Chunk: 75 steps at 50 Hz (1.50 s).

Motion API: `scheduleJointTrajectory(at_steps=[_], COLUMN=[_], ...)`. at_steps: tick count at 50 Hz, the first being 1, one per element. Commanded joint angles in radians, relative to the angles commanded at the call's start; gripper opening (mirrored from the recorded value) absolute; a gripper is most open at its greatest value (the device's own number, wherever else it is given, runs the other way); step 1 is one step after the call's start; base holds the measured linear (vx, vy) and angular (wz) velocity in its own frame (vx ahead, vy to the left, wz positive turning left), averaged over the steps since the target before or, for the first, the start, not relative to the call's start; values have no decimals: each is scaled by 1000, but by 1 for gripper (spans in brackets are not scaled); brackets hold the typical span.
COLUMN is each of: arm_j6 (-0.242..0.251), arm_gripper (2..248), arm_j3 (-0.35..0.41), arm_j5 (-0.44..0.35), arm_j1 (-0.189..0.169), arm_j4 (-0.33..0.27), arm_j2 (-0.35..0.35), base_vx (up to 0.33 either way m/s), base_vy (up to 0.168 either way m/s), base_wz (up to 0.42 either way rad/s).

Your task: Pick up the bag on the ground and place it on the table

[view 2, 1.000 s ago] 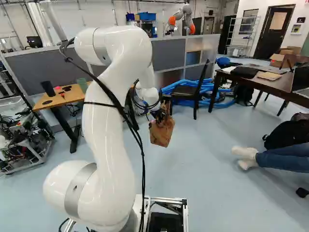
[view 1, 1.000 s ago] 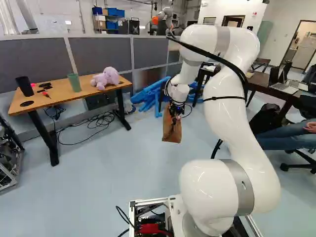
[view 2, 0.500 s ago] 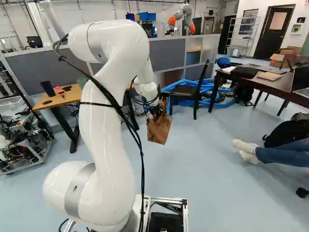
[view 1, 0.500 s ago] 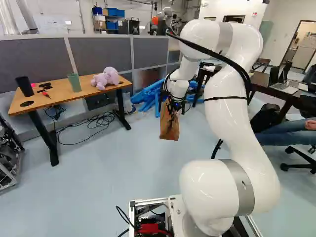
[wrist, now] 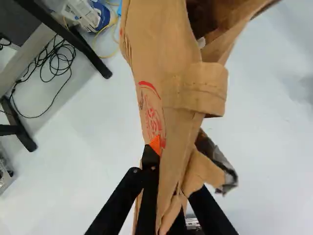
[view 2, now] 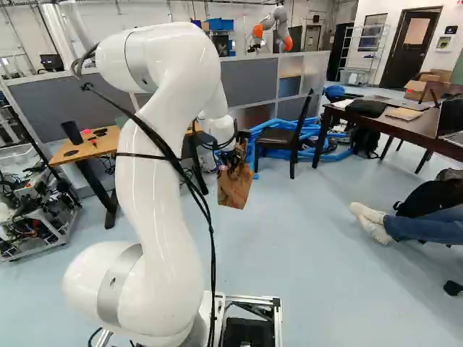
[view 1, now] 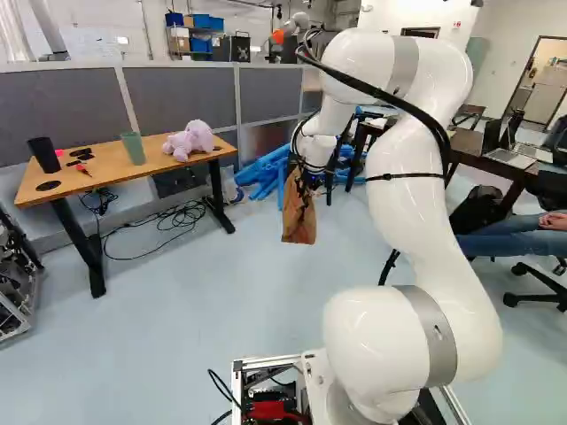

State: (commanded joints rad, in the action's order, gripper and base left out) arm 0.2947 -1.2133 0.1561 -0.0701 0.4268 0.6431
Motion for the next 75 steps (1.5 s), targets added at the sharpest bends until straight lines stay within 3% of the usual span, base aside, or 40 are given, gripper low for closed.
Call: scheduleJointTrajectory(at_steps=[26, 59, 75], arm_j6=[0, 0, 0], arm_gripper=[21, 21, 21], arm_j3=[-25, -73, -70], arm_j5=[69, 264, 279], arm_j1=[5, 8, 9], arm_j4=[0, 0, 0], arm_j2=[-40, -79, -117], base_vx=[0, 0, 0], base_vy=[0, 0, 0], base_wz=[0, 0, 0])
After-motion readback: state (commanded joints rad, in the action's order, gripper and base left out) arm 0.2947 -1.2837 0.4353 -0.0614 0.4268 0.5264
